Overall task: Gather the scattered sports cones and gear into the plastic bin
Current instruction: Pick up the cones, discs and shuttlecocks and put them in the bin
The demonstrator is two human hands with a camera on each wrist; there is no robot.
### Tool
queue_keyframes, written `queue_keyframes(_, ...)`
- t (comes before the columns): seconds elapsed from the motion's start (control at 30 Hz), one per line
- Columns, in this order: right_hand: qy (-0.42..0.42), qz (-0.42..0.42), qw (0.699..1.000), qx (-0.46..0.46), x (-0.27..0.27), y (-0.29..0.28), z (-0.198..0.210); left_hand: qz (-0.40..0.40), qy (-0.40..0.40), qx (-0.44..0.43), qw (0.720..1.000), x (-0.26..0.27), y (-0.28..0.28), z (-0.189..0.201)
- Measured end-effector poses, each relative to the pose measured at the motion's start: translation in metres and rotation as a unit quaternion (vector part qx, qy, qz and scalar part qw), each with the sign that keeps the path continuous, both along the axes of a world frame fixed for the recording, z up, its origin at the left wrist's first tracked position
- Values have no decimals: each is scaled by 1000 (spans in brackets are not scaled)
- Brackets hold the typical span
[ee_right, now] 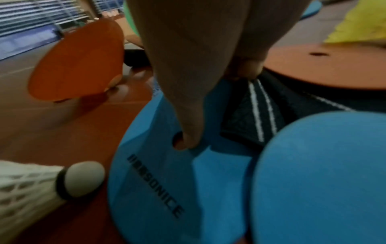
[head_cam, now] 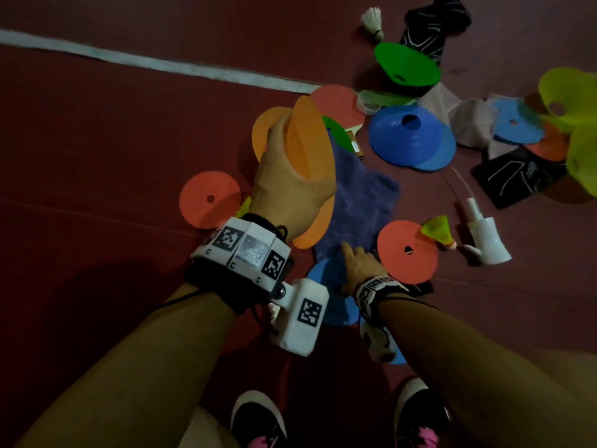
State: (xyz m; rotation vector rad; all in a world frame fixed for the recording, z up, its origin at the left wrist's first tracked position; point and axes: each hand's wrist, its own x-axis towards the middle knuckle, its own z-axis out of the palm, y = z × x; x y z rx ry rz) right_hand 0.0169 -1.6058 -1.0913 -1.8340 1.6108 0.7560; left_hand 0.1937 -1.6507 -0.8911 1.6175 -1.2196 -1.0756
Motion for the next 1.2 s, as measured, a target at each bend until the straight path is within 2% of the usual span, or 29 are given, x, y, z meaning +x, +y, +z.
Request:
queue_keyframes(0.13,-47,-91,993,54,4,1,17,-4,-1,19,1000,1,-5,1)
queue_keyframes(0.23,-78,-183,979,45,20,-28,44,5,-7,11,1000,0,-14,0)
queue_keyframes(0.37,-221,-341,913,-7,28,-78,109,28,-17,-20,999,-7,-22,7)
queue_keyframes(0.47,-357,-483,798,-52,14,-93,158,61,-26,-40,997,-10,-29,13)
queue_keyframes(0.5,-375,-505,774,-67,7,-94,169,70,-22,-41,996,-11,-32,15)
queue_keyframes(0.63,-397,-556,723,-103,-21,-91,207,56,-17,-27,998,-16,-43,37)
queue_keyframes(0.77,-391,-560,722,-107,-42,-80,274,65,-18,-1,998,-30,-29,71)
queue_keyframes(0.87,-370,-549,740,-117,-54,-71,354,69,-3,21,997,-42,-21,130)
queue_keyframes(0.93,-368,-545,742,-129,-62,-63,419,52,18,49,997,-48,-22,193)
queue_keyframes(1.03,-362,-568,727,-133,-75,-42,545,31,33,64,997,-59,-19,319)
queue_keyframes(1.1,-368,-565,724,-146,-78,-30,600,28,36,61,997,-69,-15,381)
queue_keyframes(1.2,-368,-584,701,-180,-83,-5,717,-1,54,51,997,-89,-4,494)
